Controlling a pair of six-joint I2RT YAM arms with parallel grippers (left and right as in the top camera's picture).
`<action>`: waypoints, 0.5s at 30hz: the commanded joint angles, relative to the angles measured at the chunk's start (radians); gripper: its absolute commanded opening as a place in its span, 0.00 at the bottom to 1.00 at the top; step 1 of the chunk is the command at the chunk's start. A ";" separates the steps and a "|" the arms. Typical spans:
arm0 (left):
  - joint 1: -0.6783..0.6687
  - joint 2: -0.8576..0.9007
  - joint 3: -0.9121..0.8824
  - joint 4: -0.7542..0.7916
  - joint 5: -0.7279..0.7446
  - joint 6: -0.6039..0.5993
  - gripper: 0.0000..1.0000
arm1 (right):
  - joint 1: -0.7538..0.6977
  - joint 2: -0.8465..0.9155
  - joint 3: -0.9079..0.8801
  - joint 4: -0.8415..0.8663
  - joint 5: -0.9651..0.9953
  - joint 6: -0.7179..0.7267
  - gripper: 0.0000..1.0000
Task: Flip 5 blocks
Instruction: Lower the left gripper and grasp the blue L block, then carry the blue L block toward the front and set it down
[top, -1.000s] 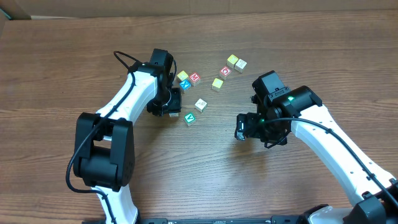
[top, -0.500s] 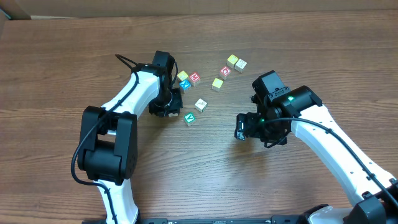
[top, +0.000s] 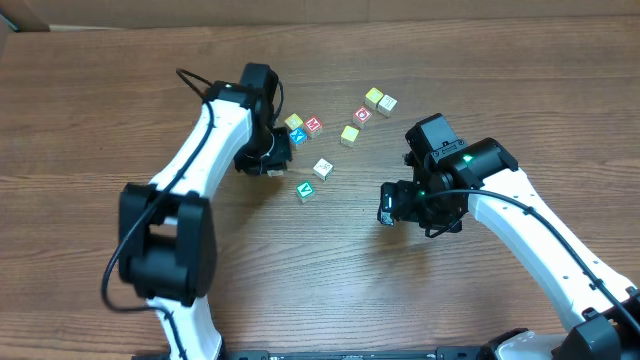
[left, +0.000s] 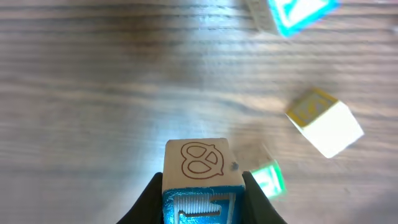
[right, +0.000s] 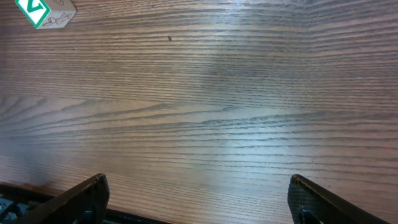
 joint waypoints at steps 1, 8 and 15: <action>-0.018 -0.167 0.028 -0.058 -0.018 -0.007 0.06 | 0.005 -0.004 -0.006 0.003 0.023 0.005 0.93; -0.129 -0.350 -0.075 -0.124 -0.056 -0.076 0.06 | 0.005 -0.004 -0.006 0.007 0.026 0.005 0.93; -0.283 -0.465 -0.351 -0.040 -0.099 -0.299 0.05 | 0.005 -0.004 -0.006 0.002 0.026 0.005 0.93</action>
